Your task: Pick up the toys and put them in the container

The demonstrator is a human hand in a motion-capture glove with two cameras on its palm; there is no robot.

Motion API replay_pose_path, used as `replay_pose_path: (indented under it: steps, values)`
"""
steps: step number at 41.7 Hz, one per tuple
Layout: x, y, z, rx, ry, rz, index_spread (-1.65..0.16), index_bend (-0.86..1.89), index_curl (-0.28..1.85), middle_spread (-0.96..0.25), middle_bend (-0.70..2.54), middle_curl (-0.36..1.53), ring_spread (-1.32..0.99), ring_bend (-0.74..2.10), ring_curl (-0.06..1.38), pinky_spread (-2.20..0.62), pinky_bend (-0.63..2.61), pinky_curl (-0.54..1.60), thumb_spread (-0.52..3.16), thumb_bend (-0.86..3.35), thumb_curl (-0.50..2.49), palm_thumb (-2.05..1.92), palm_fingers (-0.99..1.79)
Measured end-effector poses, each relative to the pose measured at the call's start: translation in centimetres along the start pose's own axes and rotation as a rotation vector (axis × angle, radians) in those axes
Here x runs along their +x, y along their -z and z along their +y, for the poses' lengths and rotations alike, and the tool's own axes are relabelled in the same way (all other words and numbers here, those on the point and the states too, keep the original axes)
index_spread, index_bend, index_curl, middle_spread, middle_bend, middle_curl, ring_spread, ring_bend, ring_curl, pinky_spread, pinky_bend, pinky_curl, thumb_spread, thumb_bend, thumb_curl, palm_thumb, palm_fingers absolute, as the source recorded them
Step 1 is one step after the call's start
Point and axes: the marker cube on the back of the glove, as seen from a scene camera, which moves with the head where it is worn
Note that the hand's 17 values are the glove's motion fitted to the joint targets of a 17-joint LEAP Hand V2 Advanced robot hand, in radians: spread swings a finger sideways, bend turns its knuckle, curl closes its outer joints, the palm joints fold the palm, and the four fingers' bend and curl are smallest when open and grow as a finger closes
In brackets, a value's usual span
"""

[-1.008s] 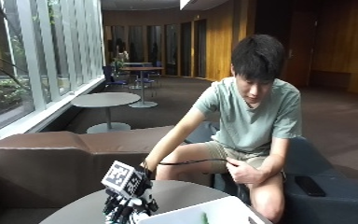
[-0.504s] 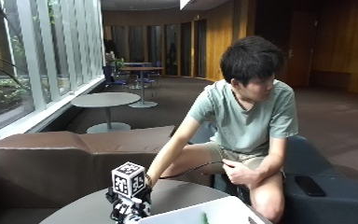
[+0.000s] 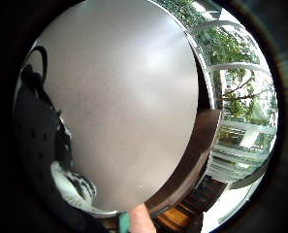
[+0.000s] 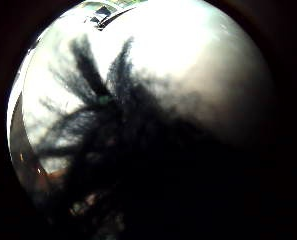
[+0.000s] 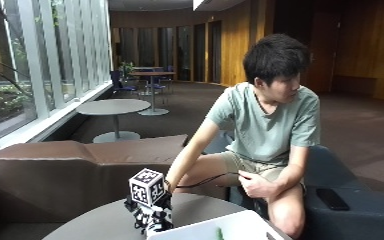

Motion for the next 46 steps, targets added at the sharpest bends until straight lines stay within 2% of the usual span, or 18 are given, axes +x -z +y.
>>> replay_pose_path:
  steps: [11, 21, 35, 46]
  values:
    - [-0.3, 0.8, 2.1, -0.109, -0.006, 0.017, -0.34, 0.78, 0.74, -0.17, 1.11, 0.75, -0.35, 1.02, 0.65, -0.35, 1.05, 0.54, 0.83, -0.02, 0.69, 0.47, 1.07]
    - [0.9, 3.5, 4.9, -0.125, -0.030, 0.010, -0.34, 0.79, 0.84, -0.16, 1.16, 0.77, -0.34, 1.05, 0.67, -0.35, 1.07, 0.56, 0.82, -0.01, 0.73, 0.46, 1.05]
    - [-1.0, 16.7, 6.6, -0.009, 0.013, 0.098, -0.34, 0.77, 0.96, -0.16, 1.19, 0.79, -0.34, 1.07, 0.69, -0.35, 1.08, 0.56, 0.81, -0.02, 0.78, 0.45, 1.03]
    - [-9.4, 26.6, 4.6, 0.144, 0.163, 0.160, -0.35, 0.74, 1.03, -0.15, 1.19, 0.79, -0.34, 1.07, 0.69, -0.35, 1.08, 0.56, 0.80, -0.01, 0.81, 0.45, 1.03]
